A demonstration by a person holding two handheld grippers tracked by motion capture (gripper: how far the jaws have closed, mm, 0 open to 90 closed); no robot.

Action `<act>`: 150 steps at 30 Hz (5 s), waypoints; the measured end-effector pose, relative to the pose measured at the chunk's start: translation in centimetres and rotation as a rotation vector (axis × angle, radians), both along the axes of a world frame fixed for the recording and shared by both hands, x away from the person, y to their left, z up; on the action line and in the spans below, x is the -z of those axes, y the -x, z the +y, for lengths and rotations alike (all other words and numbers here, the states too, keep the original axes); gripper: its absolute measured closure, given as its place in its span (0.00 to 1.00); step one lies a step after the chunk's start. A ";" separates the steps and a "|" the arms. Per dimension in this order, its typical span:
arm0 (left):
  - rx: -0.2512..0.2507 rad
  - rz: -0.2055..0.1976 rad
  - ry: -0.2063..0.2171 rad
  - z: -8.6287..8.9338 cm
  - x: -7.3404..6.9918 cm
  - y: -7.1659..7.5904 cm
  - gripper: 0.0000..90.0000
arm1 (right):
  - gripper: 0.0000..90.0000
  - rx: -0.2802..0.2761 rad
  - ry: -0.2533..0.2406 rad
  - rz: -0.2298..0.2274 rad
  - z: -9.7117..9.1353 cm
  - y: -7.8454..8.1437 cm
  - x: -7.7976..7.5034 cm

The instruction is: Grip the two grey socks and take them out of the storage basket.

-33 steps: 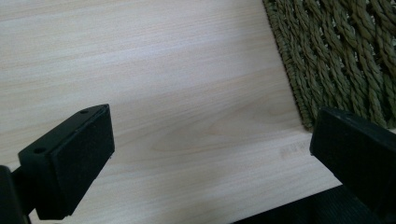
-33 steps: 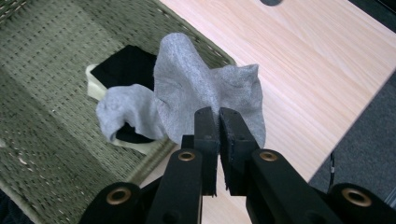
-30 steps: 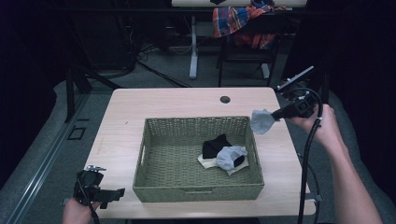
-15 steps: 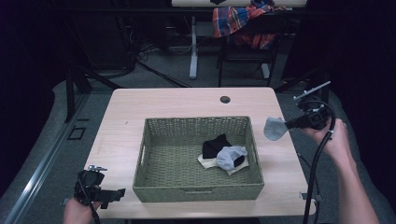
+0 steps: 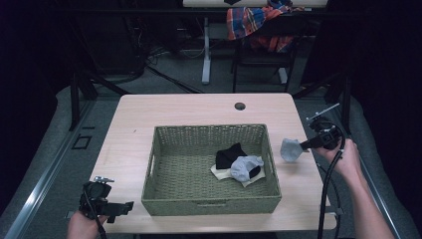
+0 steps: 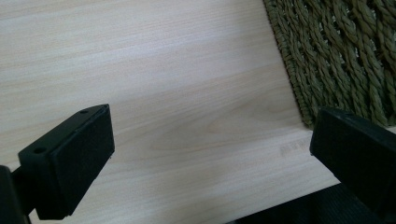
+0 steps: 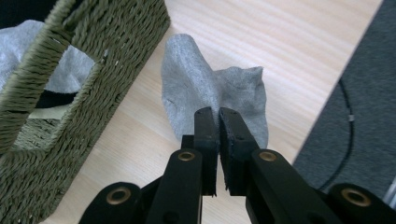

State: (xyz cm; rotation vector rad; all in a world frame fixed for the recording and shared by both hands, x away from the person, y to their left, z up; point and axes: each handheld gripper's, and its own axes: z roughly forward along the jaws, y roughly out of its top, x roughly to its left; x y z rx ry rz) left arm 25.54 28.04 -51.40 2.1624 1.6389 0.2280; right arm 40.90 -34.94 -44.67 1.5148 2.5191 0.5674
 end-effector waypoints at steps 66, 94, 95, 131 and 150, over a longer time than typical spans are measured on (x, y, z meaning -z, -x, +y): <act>-0.009 0.011 0.033 0.4 0.2 0.1 0.00 | 0.27 -0.352 0.038 -0.026 15.3 -0.2 -2.3; -0.001 0.019 0.018 0.3 0.2 0.1 0.00 | 0.56 -0.423 0.181 0.121 18.9 -0.2 1.9; -0.001 0.019 0.018 0.3 0.2 0.1 0.00 | 0.56 -0.418 0.179 0.123 18.9 -0.2 2.0; 0.005 0.026 0.012 0.2 0.3 0.1 0.00 | 0.95 -0.397 0.132 0.099 18.6 0.1 -0.3; 0.004 0.027 0.011 0.2 0.3 0.0 0.00 | 0.95 -0.386 0.071 0.027 17.9 0.2 -4.2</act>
